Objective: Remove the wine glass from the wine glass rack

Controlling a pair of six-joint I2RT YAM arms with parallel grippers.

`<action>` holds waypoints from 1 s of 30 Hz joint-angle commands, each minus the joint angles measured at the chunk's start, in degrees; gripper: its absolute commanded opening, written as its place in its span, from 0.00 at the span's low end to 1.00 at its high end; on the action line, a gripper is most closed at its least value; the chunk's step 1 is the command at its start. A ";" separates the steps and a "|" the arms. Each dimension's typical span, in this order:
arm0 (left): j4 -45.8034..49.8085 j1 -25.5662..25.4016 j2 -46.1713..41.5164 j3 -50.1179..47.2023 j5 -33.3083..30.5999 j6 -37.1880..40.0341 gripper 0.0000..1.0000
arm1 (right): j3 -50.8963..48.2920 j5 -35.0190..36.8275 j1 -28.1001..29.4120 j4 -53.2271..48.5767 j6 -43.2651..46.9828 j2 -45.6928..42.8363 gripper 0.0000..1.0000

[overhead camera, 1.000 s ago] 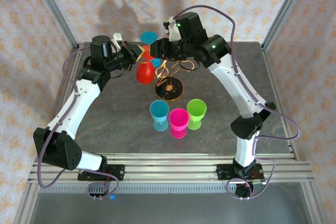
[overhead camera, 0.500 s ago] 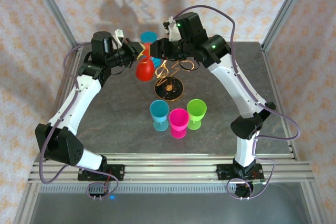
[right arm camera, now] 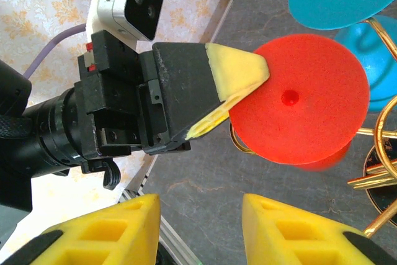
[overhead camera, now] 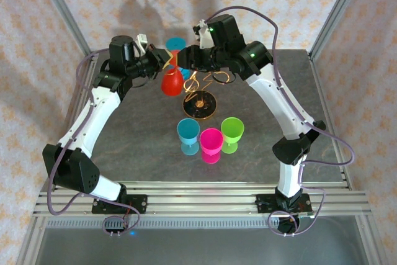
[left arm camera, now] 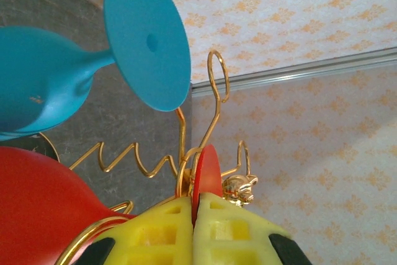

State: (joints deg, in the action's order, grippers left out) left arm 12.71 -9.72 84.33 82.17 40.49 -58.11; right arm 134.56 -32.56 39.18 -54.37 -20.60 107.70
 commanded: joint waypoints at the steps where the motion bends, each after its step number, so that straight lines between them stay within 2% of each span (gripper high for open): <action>1: 0.45 0.37 1.05 2.42 0.73 1.77 0.00 | -0.39 0.83 -0.33 1.55 -0.34 -2.86 0.39; 23: 0.49 3.73 0.59 2.29 0.82 1.93 0.00 | -1.12 1.71 -0.33 1.87 -0.54 -3.70 0.39; 30: 2.67 6.17 -1.41 2.16 0.94 3.52 0.00 | -1.34 1.78 -0.34 1.74 -0.68 -4.32 0.39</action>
State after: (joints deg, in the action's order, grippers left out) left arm 14.00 -4.82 85.52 82.78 40.49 -56.82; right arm 133.60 -31.68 39.16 -53.95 -20.86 106.43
